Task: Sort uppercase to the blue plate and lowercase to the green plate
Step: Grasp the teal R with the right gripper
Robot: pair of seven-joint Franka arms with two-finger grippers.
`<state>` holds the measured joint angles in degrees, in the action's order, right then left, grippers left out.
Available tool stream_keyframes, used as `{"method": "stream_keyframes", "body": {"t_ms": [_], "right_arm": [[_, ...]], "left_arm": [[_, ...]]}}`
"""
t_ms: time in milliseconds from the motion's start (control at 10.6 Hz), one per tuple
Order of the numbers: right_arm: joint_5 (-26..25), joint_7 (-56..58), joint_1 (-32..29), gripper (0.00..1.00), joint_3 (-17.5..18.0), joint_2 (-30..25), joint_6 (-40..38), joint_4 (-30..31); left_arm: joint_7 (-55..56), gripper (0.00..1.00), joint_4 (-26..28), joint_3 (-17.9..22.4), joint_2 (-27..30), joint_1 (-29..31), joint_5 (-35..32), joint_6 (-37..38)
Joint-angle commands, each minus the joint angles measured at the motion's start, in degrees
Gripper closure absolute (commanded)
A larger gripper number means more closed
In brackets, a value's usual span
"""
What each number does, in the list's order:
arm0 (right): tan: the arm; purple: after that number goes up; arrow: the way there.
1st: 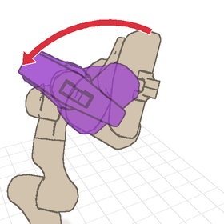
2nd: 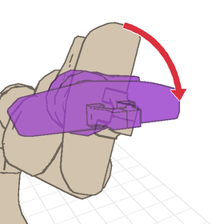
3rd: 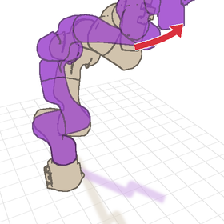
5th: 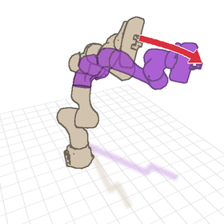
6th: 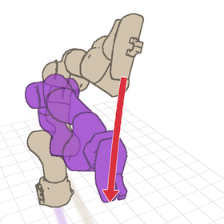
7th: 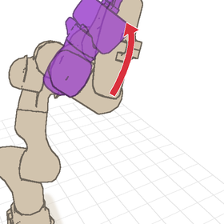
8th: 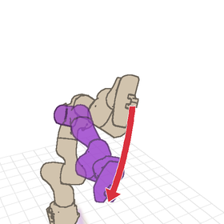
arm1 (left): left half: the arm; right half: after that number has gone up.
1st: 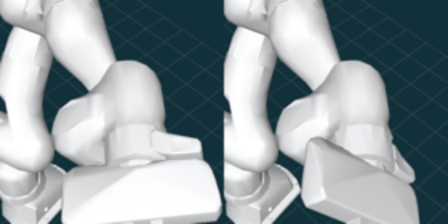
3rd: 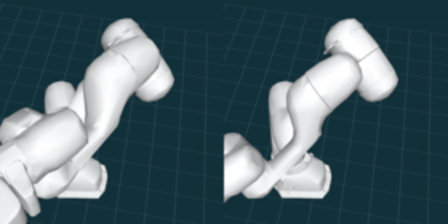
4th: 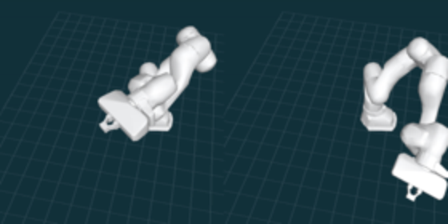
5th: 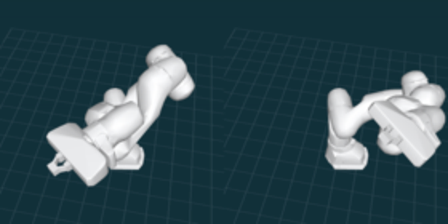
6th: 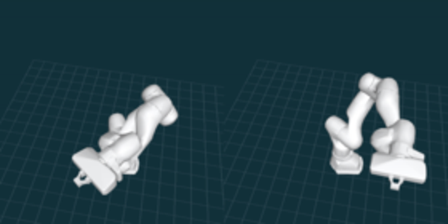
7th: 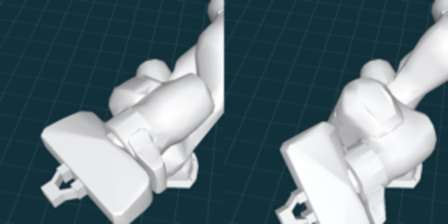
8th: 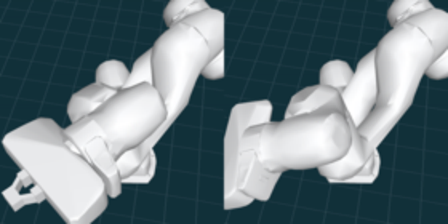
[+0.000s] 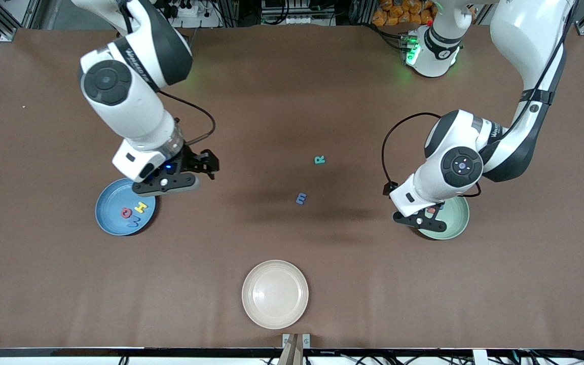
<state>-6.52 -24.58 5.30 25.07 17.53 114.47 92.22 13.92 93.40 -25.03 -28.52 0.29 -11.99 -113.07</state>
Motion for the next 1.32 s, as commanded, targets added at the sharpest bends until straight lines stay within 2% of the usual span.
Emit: {"method": "stream_keyframes", "body": {"t_ms": [0,282,376,658,846,1034,1222], "right_arm": [[-4.35,-9.65,4.17,0.0,1.12,5.3,7.4,-0.9],[-10.17,-21.71,14.0,0.0,-0.8,13.11,13.57,-1.94],[-11.22,-25.05,17.6,0.0,-2.12,16.54,14.2,-4.39],[-16.05,-34.28,24.64,0.0,-2.48,27.0,14.29,-13.08],[-16.95,-39.74,30.27,0.0,-4.93,32.1,15.42,-17.22],[-17.73,-42.56,34.67,0.0,-7.13,35.63,17.28,-19.08],[-17.65,-45.28,36.44,0.0,-7.05,36.08,16.67,-18.74]], "left_arm": [[0.76,0.07,-2.35,0.42,-0.14,1.19,1.44,0.04],[-1.95,0.06,-2.26,-0.1,-0.13,5.84,0.92,0.04],[-3.62,0.06,-2.26,-0.11,-0.05,6.47,0.74,0.04],[-5.74,0.05,-1.82,-0.02,-0.05,8.14,0.57,0.13],[-5.75,0.06,-1.47,-0.02,-0.05,8.49,1.44,0.48],[-5.57,0.06,-1.38,-0.11,0.04,8.67,1.53,0.92],[-5.39,0.06,-1.29,-0.2,0.22,8.76,2.05,1.01]]}}
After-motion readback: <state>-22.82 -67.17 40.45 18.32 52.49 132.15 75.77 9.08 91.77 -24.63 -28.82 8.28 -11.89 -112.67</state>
